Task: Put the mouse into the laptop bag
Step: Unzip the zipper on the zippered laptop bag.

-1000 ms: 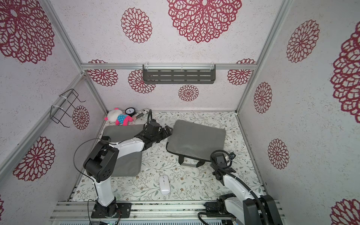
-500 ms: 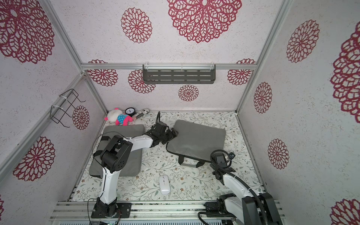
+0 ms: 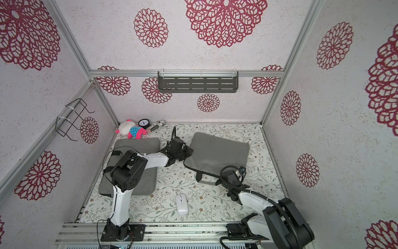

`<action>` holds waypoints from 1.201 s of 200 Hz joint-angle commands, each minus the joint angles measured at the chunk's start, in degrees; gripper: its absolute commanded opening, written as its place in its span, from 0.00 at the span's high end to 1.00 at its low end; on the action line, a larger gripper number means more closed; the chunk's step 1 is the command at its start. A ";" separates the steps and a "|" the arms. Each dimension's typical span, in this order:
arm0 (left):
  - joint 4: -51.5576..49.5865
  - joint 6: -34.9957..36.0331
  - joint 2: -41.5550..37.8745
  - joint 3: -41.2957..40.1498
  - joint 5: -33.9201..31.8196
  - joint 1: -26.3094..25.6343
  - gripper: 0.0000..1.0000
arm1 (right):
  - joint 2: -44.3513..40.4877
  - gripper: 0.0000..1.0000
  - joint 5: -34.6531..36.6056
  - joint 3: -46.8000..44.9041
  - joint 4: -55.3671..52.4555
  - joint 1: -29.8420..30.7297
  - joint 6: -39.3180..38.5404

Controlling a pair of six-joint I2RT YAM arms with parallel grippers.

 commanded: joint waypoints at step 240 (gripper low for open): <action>10.06 -8.48 -5.96 -12.82 -7.60 -5.67 0.10 | -0.86 1.00 -11.56 -0.41 2.64 -14.49 -3.88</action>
